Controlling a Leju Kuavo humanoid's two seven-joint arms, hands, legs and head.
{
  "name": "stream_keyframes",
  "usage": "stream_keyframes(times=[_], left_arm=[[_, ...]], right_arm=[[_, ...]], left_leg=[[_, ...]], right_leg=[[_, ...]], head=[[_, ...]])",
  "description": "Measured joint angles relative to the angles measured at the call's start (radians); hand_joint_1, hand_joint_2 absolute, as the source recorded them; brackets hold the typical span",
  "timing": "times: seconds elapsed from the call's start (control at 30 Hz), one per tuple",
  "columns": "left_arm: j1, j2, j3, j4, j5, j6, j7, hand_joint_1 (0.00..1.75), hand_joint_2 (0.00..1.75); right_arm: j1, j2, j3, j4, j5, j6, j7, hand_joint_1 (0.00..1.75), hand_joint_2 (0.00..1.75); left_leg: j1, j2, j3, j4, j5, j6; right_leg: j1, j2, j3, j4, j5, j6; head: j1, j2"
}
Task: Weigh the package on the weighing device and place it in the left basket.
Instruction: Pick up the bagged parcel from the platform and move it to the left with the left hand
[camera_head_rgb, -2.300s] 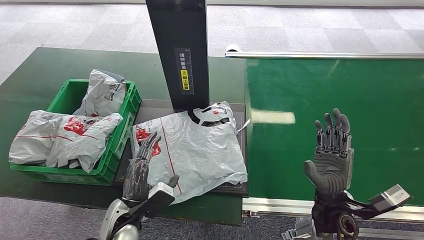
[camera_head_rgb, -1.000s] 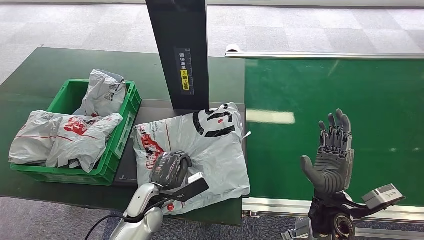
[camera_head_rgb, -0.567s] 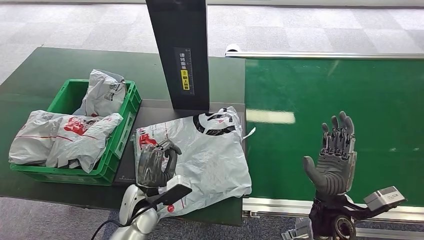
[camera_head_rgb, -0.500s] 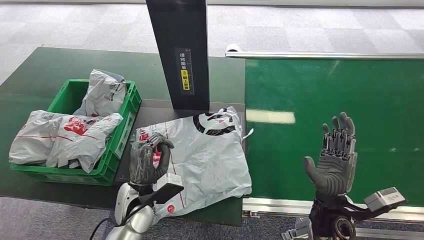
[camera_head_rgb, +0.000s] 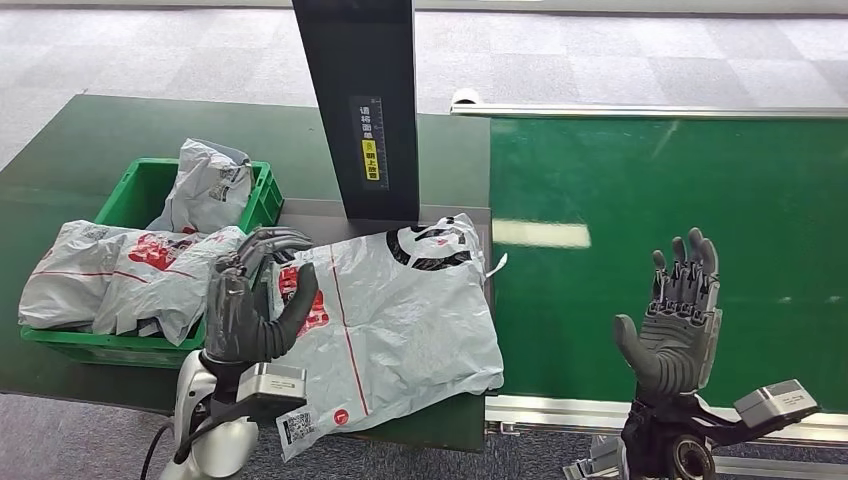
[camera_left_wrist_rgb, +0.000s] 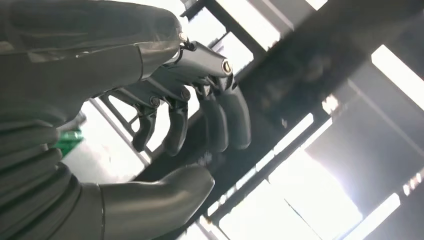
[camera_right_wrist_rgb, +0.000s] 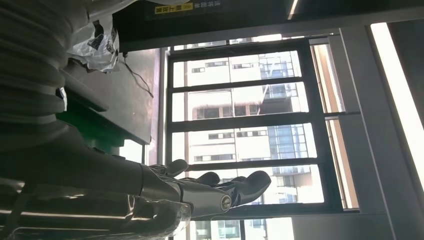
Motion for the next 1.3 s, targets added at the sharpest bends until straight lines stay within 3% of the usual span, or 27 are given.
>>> stream_keyframes(times=[0.13, 0.33, 0.57, 0.93, 1.07, 1.13, 1.3], left_arm=[[0.001, 0.014, -0.012, 0.044, -0.040, -0.160, 0.017, 0.00, 1.75], [-0.016, 0.017, -0.035, 0.159, -0.095, -0.236, 0.051, 0.00, 1.75], [-0.069, 0.010, -0.056, 0.351, -0.157, -0.236, 0.078, 0.00, 1.75], [-0.190, -0.040, -0.088, 0.718, -0.275, -0.163, 0.128, 0.00, 1.75], [-0.218, -0.058, -0.099, 0.810, -0.295, -0.155, 0.130, 1.67, 1.75], [-0.224, -0.064, -0.105, 0.842, -0.305, -0.146, 0.132, 1.75, 1.75], [-0.223, -0.073, -0.110, 0.873, -0.301, -0.080, 0.103, 1.75, 1.75]], right_arm=[[-0.009, -0.001, -0.001, 0.008, 0.011, 0.009, -0.001, 0.00, 1.75], [-0.024, -0.001, -0.005, 0.019, 0.023, 0.018, 0.006, 0.00, 1.75], [-0.039, 0.000, -0.009, 0.025, 0.033, 0.032, 0.014, 0.00, 1.75], [-0.057, 0.007, -0.016, 0.028, 0.049, 0.036, 0.026, 0.00, 1.75], [-0.057, 0.008, -0.020, 0.029, 0.051, 0.037, 0.027, 0.00, 1.75], [-0.056, 0.008, -0.021, 0.031, 0.053, 0.038, 0.025, 0.00, 1.75], [-0.049, 0.008, -0.020, 0.037, 0.055, 0.038, 0.012, 0.00, 1.75]], left_leg=[[0.000, 0.000, 0.000, 0.000, 0.000, 0.000], [0.000, 0.000, 0.000, 0.000, 0.000, 0.000], [0.000, 0.000, 0.000, 0.000, 0.000, 0.000], [0.000, 0.000, 0.000, 0.000, 0.000, 0.000], [0.000, -0.001, 0.000, 0.000, 0.000, 0.000], [0.000, -0.001, 0.000, 0.000, 0.000, 0.000], [0.000, -0.001, 0.002, 0.000, 0.000, 0.000]], right_leg=[[0.000, 0.000, 0.000, 0.000, 0.000, 0.000], [0.000, 0.000, 0.000, 0.000, 0.000, 0.000], [0.000, 0.000, 0.000, 0.000, 0.000, 0.000], [0.000, 0.000, 0.000, 0.000, 0.000, 0.000], [0.000, 0.000, 0.000, 0.000, 0.000, 0.000], [0.000, 0.000, 0.001, 0.000, 0.000, 0.000], [0.000, 0.000, 0.002, 0.000, 0.000, 0.000]], head=[[0.000, 0.000], [0.000, 0.000], [0.000, 0.000], [0.000, 0.000], [0.000, 0.000], [0.000, 0.000], [0.000, 0.000]])
